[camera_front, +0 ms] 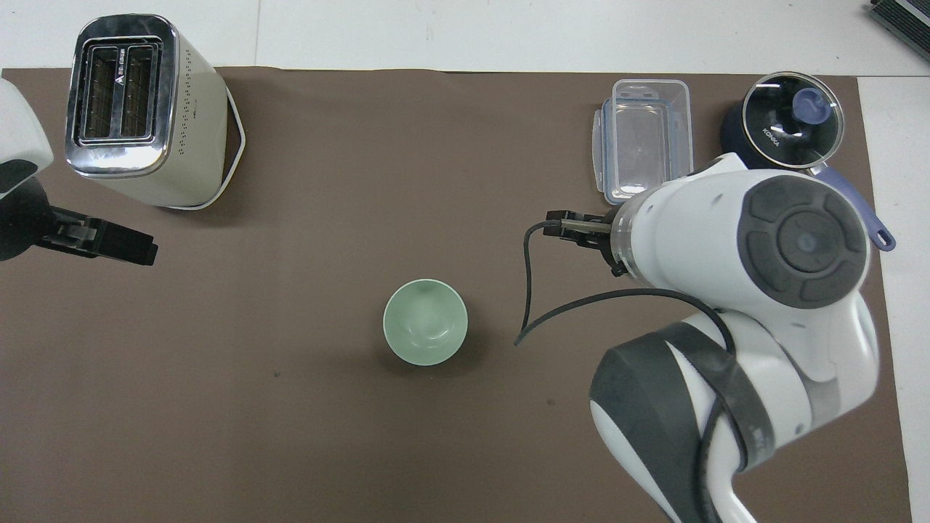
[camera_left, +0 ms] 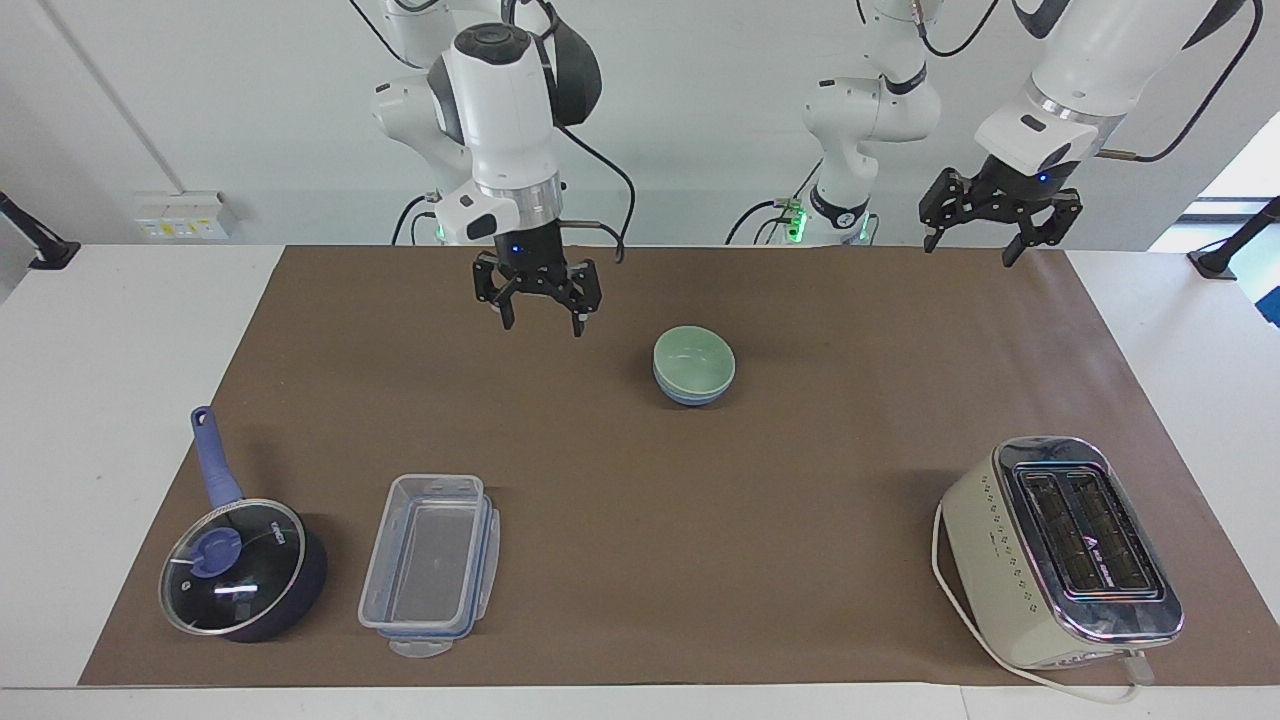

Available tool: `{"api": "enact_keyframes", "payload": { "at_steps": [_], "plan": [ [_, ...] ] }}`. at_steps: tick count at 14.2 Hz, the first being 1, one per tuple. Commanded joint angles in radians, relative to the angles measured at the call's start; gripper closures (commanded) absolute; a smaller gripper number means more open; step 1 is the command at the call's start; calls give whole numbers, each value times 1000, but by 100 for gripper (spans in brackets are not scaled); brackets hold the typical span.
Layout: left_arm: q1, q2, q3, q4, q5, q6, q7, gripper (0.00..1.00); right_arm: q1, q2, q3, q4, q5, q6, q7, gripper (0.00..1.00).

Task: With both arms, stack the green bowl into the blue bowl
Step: 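Open the right gripper and withdraw it away from the bowls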

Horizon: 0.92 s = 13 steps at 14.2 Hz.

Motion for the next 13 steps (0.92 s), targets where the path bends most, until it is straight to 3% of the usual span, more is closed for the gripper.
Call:
{"api": "enact_keyframes", "payload": {
  "at_steps": [1,6,13],
  "plan": [
    [7,-23,-7,-25,16,-2,7,0,-25,-53,-5,-6,8,-47,-4,0],
    [7,-23,-7,-25,16,-5,5,0,-48,-79,-63,78,42,-182,-75,0],
    [11,-24,-4,-26,16,-5,2,0,-132,-98,-206,199,45,-430,-412,0]
  ]
}}
